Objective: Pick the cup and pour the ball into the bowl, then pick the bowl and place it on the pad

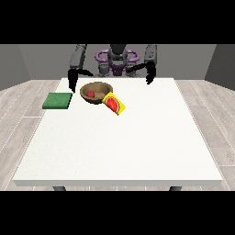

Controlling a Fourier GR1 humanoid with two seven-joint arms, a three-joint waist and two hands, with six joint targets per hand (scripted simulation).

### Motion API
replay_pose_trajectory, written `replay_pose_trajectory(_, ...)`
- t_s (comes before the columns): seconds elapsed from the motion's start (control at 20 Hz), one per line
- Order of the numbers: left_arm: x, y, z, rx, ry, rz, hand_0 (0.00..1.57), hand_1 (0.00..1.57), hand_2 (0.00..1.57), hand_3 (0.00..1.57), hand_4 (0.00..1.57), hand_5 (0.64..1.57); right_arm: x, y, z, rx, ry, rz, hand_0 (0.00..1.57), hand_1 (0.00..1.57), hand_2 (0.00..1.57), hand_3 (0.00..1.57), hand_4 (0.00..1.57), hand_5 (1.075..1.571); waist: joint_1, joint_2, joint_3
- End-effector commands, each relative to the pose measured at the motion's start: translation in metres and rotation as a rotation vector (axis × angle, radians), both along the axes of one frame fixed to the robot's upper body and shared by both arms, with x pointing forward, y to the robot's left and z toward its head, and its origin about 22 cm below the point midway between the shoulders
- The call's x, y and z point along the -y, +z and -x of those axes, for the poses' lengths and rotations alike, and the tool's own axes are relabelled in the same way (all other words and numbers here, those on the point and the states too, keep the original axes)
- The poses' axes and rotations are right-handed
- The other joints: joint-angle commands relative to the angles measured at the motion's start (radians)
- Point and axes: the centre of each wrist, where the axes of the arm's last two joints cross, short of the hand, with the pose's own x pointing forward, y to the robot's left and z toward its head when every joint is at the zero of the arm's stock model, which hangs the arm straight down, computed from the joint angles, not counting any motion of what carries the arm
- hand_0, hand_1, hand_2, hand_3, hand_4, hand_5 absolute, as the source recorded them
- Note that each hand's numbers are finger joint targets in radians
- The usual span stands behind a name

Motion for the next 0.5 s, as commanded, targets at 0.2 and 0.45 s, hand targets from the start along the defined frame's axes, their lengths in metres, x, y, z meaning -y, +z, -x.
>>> replay_pose_trajectory(0.2,-0.033,0.013,0.004,0.041,-0.090,0.058,0.00,0.00,0.00,0.00,0.00,1.565,-0.002,-0.019,-0.014,-0.008,-0.081,-0.024,0.00,0.00,0.00,0.00,0.26,1.567,0.046,0.033,0.0048)
replay_pose_trajectory(0.45,-0.058,0.015,0.007,0.029,-0.059,0.057,0.00,0.00,0.00,0.00,0.00,1.566,0.013,-0.017,-0.023,-0.037,-0.054,-0.011,0.00,0.00,0.00,0.00,0.19,1.563,0.025,0.025,0.0047)
